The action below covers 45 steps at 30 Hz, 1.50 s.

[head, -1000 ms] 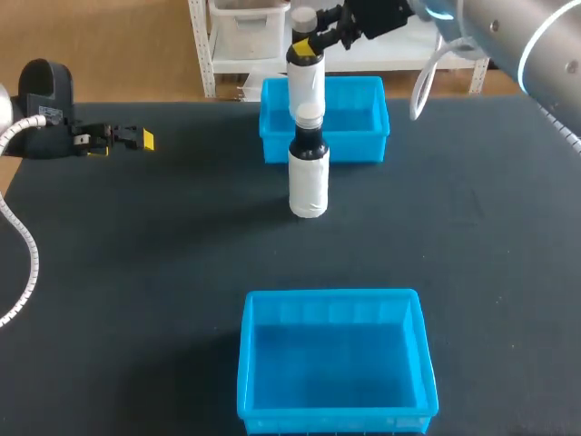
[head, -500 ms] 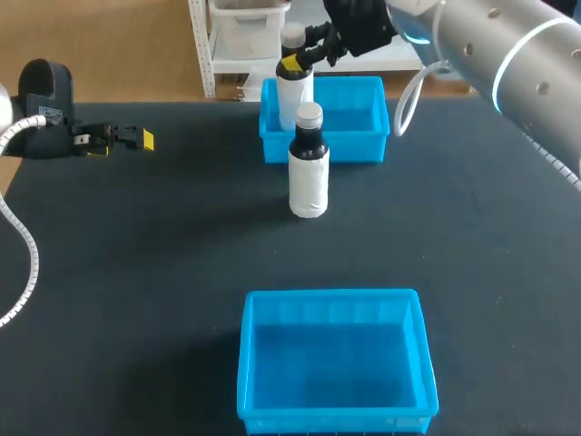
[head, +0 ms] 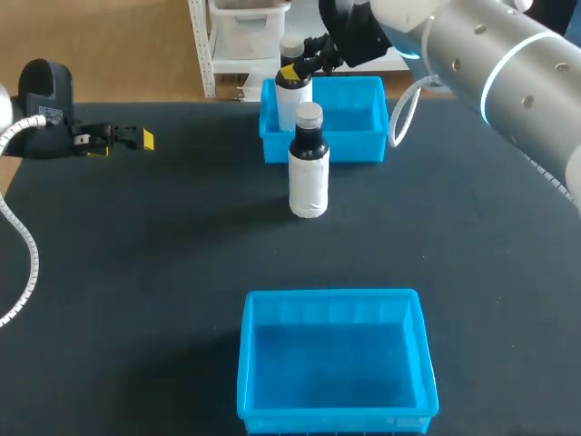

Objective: Pick up the bottle, and place it in the far bin if it is heavy, or in the near bin if it is light.

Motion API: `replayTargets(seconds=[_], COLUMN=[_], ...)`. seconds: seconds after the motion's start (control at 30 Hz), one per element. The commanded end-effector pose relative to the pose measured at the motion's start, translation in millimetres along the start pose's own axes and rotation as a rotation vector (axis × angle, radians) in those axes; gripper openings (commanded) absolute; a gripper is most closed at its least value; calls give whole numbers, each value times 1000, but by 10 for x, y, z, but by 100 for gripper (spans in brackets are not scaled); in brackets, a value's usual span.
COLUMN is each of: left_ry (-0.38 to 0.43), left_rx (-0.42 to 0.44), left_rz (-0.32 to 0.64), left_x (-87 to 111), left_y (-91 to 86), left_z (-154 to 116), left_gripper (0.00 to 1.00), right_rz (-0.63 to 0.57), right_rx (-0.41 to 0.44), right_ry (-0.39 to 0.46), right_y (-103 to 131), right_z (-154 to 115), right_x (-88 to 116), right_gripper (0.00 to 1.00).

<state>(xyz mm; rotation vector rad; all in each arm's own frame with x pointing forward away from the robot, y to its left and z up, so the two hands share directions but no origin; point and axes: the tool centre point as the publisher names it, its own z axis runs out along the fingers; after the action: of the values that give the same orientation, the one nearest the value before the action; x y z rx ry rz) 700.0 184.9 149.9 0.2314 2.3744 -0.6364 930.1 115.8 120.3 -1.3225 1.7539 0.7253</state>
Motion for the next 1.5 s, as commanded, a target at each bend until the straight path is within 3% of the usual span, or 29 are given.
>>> replayTargets(seconds=[0.03,0.13,0.17,0.2,0.23,0.27,0.3,0.57,0.93,1.27,1.5], left_ry=[0,0,0,0,0,0,0,0,0,0,0], left_rx=[0,0,0,0,0,0,0,0,0,0,0], left_rz=[0,0,0,0,0,0,0,0,0,0,0], left_x=[0,0,0,0,0,0,0,0,0,0,0], left_y=[0,0,0,0,0,0,0,0,0,0,0], left_z=[0,0,0,0,0,0,0,0,0,0,0], left_gripper=[100,100,100,100,100,100,100,100,100,100,100], right_rz=[8,15,16,18,19,20,23,38,61,46,44], right_rx=[-467,-470,-471,-472,-474,-476,-478,-456,-362,-261,-225], right_ry=[7,5,5,7,10,13,17,30,33,41,39], right_y=[-130,-140,-140,-140,-140,-138,-137,-139,21,478,869], right_z=[86,89,89,88,84,77,67,-150,-818,-1523,-1636], right_x=[-8,5,6,7,9,11,14,86,287,471,538], right_gripper=[0,0,5,36,50,97,100,100,100,100,100])
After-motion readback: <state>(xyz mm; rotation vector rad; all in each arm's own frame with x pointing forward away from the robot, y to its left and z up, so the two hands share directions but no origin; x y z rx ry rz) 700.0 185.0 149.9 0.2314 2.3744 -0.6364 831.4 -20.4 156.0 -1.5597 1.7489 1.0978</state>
